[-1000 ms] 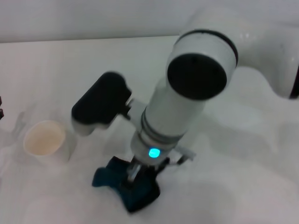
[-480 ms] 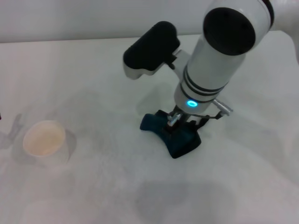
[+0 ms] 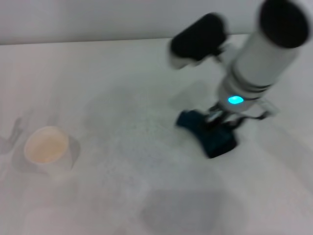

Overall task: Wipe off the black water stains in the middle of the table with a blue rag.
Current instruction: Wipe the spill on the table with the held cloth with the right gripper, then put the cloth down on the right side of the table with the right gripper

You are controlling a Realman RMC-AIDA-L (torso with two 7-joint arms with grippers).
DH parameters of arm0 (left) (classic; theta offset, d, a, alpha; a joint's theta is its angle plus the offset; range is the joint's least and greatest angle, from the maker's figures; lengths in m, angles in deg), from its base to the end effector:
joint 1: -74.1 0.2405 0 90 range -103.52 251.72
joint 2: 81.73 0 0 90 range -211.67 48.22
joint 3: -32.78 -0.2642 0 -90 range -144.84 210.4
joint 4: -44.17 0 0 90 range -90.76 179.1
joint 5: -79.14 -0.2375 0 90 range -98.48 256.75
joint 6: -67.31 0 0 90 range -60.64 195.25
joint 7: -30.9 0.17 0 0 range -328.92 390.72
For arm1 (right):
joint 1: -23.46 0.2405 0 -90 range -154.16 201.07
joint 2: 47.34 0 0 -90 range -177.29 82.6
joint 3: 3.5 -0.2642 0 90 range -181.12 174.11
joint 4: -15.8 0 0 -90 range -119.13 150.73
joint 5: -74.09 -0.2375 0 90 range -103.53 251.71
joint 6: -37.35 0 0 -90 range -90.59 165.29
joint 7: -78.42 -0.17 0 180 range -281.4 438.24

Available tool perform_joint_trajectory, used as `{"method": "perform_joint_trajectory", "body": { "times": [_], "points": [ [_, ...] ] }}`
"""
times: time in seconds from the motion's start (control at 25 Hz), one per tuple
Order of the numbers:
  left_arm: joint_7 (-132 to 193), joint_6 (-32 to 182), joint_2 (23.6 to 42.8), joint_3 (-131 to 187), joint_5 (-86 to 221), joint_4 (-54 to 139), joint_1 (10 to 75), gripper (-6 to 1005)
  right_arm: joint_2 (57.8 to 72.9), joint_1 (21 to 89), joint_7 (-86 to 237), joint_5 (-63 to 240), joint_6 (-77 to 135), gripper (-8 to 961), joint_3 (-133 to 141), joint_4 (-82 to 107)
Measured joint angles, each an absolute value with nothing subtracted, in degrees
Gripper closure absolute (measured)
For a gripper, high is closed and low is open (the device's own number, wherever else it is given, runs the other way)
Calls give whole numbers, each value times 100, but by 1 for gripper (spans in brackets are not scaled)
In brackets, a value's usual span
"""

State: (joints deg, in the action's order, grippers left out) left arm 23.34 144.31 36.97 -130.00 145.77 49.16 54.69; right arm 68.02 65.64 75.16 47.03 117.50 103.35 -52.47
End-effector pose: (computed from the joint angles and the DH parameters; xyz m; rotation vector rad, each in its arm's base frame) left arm -0.4007 0.3082 -0.0163 -1.7643 -0.3314 -0.4816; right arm 0.1861 0.3873 -0.0906 -2.2653 1.0955 -0.7372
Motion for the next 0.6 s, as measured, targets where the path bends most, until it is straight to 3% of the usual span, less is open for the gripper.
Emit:
{"method": "perform_joint_trajectory", "body": {
  "times": [0.28,0.6],
  "points": [
    [2334,14430,3697,-12961,14580,4922,5459,119,6778,5819,8193,5365,12313,871,8970,-5609],
    [2334,14430,3708,-12946,14619,4914,5443,119,6774,5553,8509,5832,12412,870,8213,-5572]
  ]
}}
